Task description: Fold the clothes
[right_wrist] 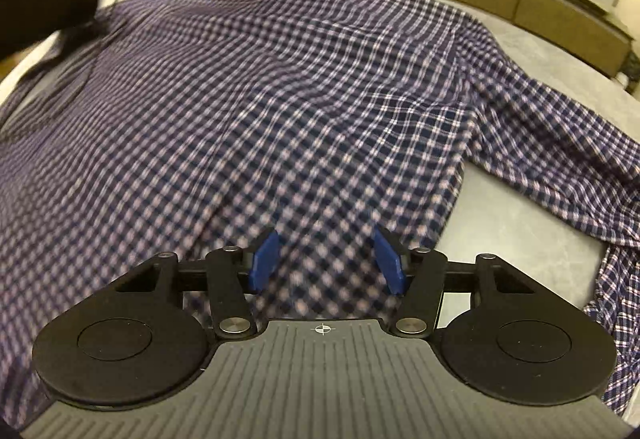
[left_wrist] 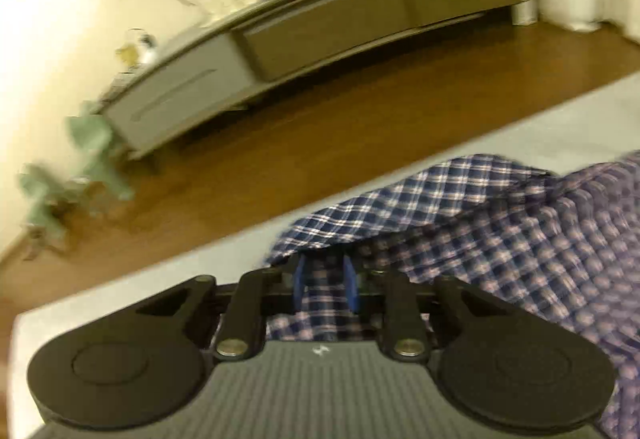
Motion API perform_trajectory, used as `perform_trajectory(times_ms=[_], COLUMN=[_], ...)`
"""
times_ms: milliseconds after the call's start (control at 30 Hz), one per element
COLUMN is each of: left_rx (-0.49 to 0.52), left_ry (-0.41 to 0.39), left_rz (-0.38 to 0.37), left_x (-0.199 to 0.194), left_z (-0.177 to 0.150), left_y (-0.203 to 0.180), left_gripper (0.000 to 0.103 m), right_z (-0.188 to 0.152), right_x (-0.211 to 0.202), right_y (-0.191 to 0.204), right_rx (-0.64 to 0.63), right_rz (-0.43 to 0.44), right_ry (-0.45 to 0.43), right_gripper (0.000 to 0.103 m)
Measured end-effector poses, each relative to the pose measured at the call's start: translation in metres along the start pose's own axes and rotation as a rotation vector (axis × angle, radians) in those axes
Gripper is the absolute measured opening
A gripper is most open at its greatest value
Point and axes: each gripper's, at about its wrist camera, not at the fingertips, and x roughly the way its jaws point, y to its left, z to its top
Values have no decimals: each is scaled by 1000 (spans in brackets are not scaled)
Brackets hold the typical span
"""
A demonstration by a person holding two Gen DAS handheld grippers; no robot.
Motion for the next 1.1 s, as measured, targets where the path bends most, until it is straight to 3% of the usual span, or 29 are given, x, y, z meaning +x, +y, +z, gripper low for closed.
perform_trajectory(times_ms=[67, 167, 233, 300, 433, 467, 533, 600, 633, 667, 833, 867, 900, 933, 1033, 1100], left_rx=[10, -13, -54, -82, -2, 27, 69, 95, 94, 87, 60, 55, 56, 61, 96, 118], left_ry=[38, -3, -85, -145, -209, -222, -231, -231, -227, -220, -174, -161, -152, -145, -135, -123], left_rz=[71, 71, -28, -171, -423, -478, -513, -510, -503, -510, -497, -494, -497, -503, -510, -516], left_x=[5, -24, -67, -114, -202, -223, -248, -266, -273, -278, -292, -294, -296, -299, -311, -317], left_z=[4, -5, -25, -53, -129, -149, -178, -200, -208, -214, -235, -238, -243, -248, -264, -274], left_y=[6, 18, 26, 31, 5, -6, -24, -37, -42, -44, -50, -52, -54, -56, -64, -72], left_gripper=[21, 21, 21, 26, 32, 35, 35, 35, 35, 35, 34, 33, 33, 33, 33, 34], right_z=[-10, -20, -31, -53, -109, -115, -125, -123, -121, -115, -95, -97, -100, -103, -105, -104], right_x=[-14, -44, -79, -100, -103, -99, -92, -95, -97, -99, -96, -95, -95, -96, -109, -114], right_y=[-5, -31, -75, -120, -186, -188, -192, -192, -192, -188, -201, -208, -213, -217, -207, -197], right_rx=[3, 80, 226, 388, 637, 630, 614, 608, 601, 559, 293, 307, 330, 354, 420, 446], right_rz=[27, 56, -34, -177, -373, -377, -380, -341, -333, -388, -1017, -1072, -1077, -1073, -955, -832], right_ry=[-5, -68, -173, -219, -133, -116, -87, -91, -91, -86, -15, -41, -58, -74, -148, -199], right_gripper=[65, 63, 69, 71, 70, 66, 58, 17, 13, 12, 10, 17, 37, 45, 50, 51])
